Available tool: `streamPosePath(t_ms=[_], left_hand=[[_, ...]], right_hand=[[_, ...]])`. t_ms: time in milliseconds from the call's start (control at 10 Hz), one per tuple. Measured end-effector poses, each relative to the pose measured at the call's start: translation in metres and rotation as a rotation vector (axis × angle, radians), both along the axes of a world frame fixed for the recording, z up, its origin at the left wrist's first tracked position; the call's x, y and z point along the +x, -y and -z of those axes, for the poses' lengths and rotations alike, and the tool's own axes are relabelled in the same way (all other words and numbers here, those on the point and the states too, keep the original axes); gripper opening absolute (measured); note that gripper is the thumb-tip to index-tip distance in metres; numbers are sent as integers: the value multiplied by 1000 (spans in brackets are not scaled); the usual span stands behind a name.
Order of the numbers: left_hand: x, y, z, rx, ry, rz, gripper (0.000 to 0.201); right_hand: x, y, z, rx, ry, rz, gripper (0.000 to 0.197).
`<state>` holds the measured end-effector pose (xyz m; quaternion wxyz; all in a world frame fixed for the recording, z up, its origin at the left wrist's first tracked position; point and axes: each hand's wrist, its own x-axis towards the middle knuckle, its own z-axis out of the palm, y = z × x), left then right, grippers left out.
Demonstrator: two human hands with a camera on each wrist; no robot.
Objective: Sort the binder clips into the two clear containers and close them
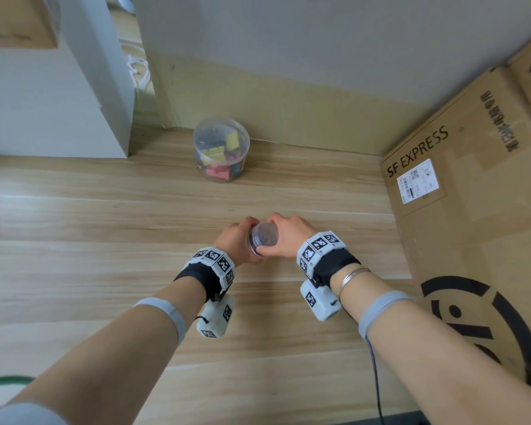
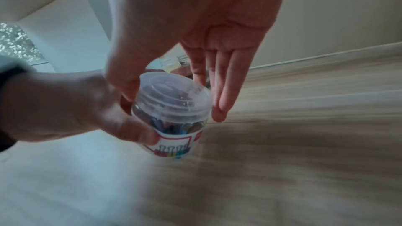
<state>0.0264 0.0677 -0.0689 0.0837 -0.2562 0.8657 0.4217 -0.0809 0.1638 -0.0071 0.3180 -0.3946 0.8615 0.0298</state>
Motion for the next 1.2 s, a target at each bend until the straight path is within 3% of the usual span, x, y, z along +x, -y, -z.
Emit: streamPosePath(t_ms=[200,400,500,700,900,1100,1200], left_hand=[[-14,2,-4,48,-41,-150,72],[-55,23,-16,-159,27,-106,77],[-72,36,-22,-13,-7,-179,64],[-99,53,-31,58,-77,-308,43],[-119,53,-34,-16,-60,-254,50],[-112,48,-31,18,33,-252,58],[-107,43,-39,20,-1,-282,59]], right_hand=[[-9,8,4,-134,38,98,75],[-36,27,-1,-196,-23,142,84],[-54,39,-1,-241,-49,157,87],[-81,68,9,-353,-107,219,63],[-99,85,27,-406,-100,260,50],[-105,79,36,-392,-63,150,47],[-107,75,31,-420,-51,138,41]])
